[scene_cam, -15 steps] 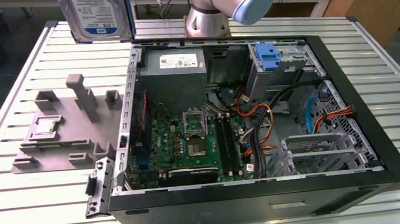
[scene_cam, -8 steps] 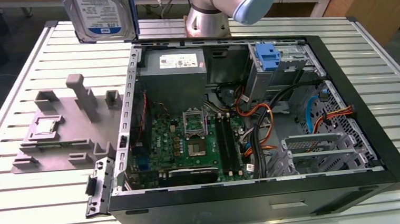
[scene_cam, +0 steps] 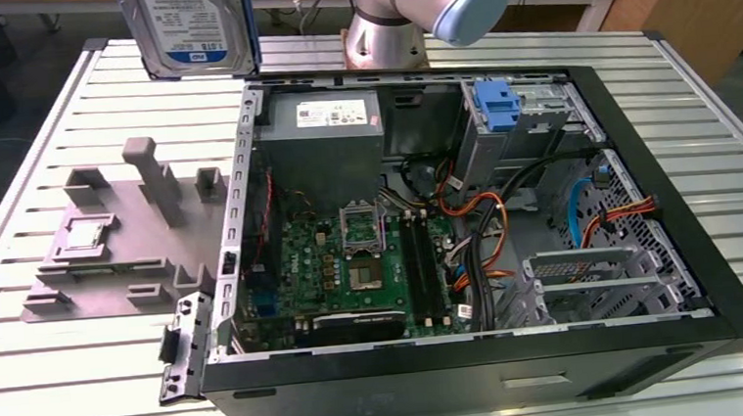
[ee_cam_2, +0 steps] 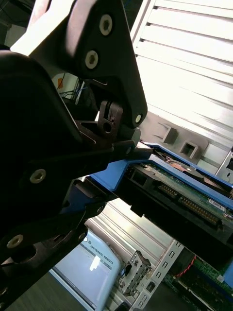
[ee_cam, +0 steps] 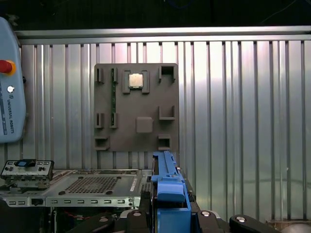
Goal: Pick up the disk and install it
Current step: 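Pick up the disk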
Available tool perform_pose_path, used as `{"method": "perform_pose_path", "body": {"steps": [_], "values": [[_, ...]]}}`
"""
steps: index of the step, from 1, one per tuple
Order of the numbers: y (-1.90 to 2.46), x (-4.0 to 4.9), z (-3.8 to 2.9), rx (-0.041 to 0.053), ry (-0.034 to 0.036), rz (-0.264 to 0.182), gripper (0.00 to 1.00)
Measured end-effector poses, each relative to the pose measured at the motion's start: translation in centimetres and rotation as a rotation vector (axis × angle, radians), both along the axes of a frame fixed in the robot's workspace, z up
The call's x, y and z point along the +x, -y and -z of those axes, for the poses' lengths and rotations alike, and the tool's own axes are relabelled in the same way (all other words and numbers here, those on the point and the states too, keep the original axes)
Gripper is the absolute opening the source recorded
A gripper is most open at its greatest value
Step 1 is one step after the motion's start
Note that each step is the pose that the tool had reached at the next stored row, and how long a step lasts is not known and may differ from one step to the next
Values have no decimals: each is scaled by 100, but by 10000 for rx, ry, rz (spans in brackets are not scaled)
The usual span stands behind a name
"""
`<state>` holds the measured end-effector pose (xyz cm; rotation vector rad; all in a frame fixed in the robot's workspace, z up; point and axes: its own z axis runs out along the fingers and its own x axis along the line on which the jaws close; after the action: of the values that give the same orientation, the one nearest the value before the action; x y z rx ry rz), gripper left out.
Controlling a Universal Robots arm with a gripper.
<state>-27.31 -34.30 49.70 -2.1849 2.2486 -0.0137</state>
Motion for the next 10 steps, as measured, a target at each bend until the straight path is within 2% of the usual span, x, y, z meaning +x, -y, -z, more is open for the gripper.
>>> {"method": "perform_pose_path", "body": {"steps": [5, 10], "values": [[27, 7, 0, 0, 1, 0, 37], [104, 14, 1, 1, 1, 3, 37]]}}
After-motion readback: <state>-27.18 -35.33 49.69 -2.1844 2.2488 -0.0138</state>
